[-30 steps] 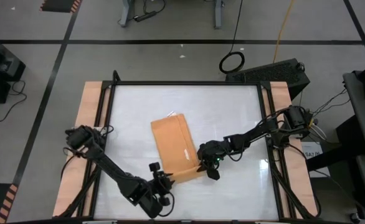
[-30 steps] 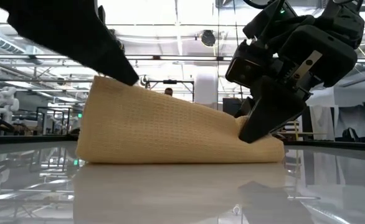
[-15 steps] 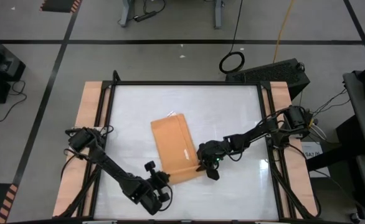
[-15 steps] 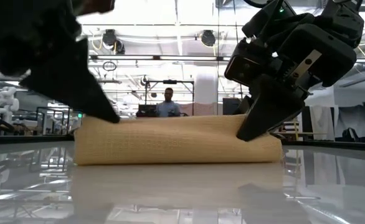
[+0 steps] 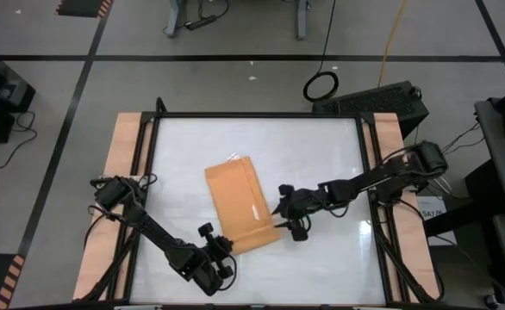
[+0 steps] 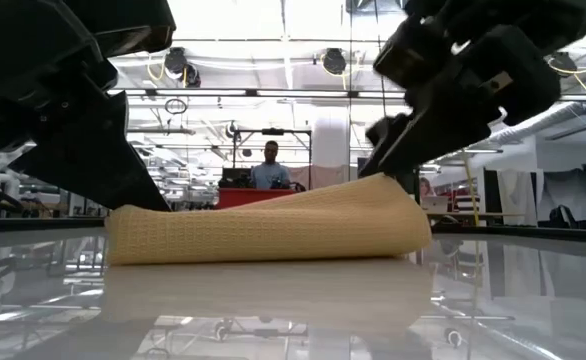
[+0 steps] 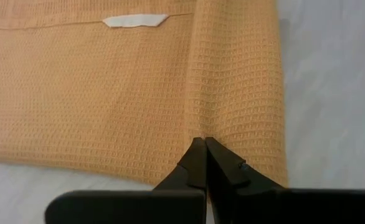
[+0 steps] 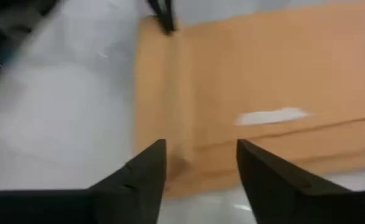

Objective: Roll towel
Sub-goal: Roll the yellow towel

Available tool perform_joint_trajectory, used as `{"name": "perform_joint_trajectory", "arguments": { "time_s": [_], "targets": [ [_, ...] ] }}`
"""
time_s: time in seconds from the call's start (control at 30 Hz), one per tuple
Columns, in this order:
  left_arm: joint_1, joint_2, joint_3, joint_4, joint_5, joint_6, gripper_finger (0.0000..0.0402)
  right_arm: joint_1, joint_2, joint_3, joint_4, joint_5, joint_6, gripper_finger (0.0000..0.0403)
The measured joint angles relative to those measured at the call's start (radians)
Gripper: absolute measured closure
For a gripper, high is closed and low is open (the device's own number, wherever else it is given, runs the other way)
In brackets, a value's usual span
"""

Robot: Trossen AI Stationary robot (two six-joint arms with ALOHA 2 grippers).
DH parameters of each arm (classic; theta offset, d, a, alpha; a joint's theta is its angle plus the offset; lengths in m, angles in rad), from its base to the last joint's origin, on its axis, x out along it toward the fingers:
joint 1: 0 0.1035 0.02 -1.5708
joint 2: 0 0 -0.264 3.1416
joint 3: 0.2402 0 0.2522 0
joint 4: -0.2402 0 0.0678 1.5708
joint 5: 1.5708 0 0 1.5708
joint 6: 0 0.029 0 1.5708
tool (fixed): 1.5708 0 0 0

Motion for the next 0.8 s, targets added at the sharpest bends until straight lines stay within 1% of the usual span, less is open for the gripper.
{"name": "perform_joint_trajectory", "arguments": {
  "time_s": [0.07, 0.1, 0.13, 0.2, 0.3, 0.43, 0.5, 0.53, 0.6, 0.7, 0.8],
  "targets": [
    [0.0, 0.0, 0.0, 0.0, 0.003, 0.0, 0.0401, 0.012, -0.052, 0.0, -0.076, 0.082, -0.1, 0.0196],
    [0.0, 0.0, 0.0, 0.001, 0.003, 0.0, 0.0401, 0.021, -0.072, -0.002, -0.099, 0.111, -0.141, 0.0186],
    [0.0, 0.0, 0.0, 0.0, 0.003, 0.0, 0.0401, 0.03, -0.089, -0.01, -0.105, 0.117, -0.17, 0.0178],
    [0.0, 0.0, 0.0, 0.0, 0.003, 0.0, 0.0401, 0.053, -0.109, -0.031, -0.081, 0.077, -0.214, 0.0167],
    [0.001, 0.0, 0.0, -0.005, 0.003, -0.001, 0.0401, 0.111, -0.1, -0.081, 0.072, 0.021, -0.241, 0.0165],
    [0.005, 0.0, 0.0, -0.004, 0.003, 0.0, 0.0401, 0.176, -0.046, -0.152, 0.322, 0.033, -0.282, 0.0166],
    [0.006, 0.0, 0.0, -0.006, 0.007, 0.0, 0.0401, 0.19, -0.005, -0.166, 0.422, 0.103, -0.279, 0.0166],
    [0.007, 0.0, 0.0, -0.006, 0.008, 0.002, 0.0401, 0.191, 0.015, -0.167, 0.451, 0.131, -0.272, 0.0166],
    [0.008, 0.0, 0.0, -0.009, 0.009, 0.002, 0.0401, 0.181, 0.057, -0.165, 0.482, 0.152, -0.255, 0.0166],
    [0.008, 0.0, 0.0, -0.011, 0.01, 0.004, 0.0401, 0.163, 0.121, -0.151, 0.514, 0.147, -0.226, 0.0166],
    [0.008, 0.0, 0.0, -0.01, 0.01, 0.019, 0.0401, 0.156, 0.18, -0.14, 0.564, 0.131, -0.237, 0.0168]
  ]
}}
